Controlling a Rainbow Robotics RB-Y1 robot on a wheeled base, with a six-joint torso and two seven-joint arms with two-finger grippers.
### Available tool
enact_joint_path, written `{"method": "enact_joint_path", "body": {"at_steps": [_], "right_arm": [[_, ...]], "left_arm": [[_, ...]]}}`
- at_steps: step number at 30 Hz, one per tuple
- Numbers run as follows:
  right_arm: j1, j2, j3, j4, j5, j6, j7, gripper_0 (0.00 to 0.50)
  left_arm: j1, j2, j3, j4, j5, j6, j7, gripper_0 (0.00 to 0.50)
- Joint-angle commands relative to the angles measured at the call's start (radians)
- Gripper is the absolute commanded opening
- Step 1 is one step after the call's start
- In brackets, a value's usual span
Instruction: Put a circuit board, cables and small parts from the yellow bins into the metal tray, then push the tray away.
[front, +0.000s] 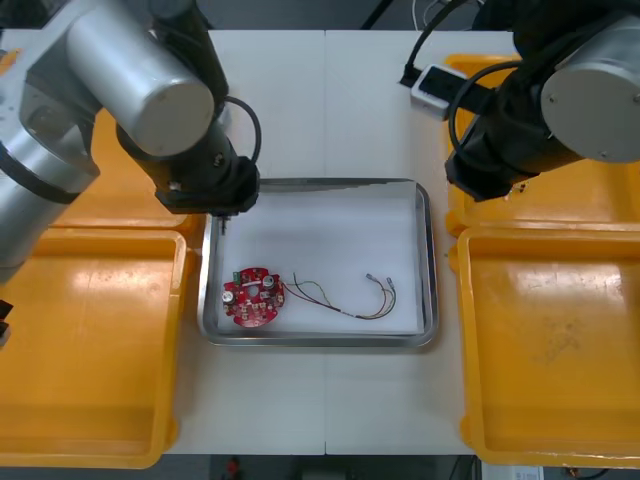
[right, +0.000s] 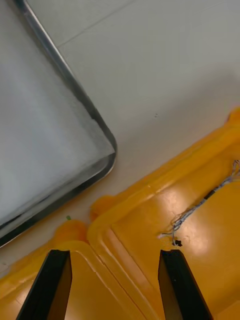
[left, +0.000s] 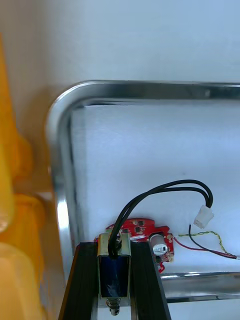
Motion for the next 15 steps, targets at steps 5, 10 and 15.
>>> {"method": "enact_joint_path", "body": {"at_steps": [5,10,15], "right_arm": [[-0.002,-0.031,-0.165,0.126,0.084,0.003,-0.041,0.500],[-0.042,-0.031,-0.239,0.249,0.099,0.003,-0.064,0.500],[-0.084,-0.031,-0.266,0.368,0.128,0.003,-0.076,0.500]], "left_arm": [[-0.033,-0.060,-0.141,0.025,-0.081,-0.106,0.012,0.000],[-0.033,-0.072,-0.204,0.092,-0.108,-0.187,0.012,0.000],[-0.033,-0.074,-0.238,0.150,-0.111,-0.264,0.009,0.000]]}}
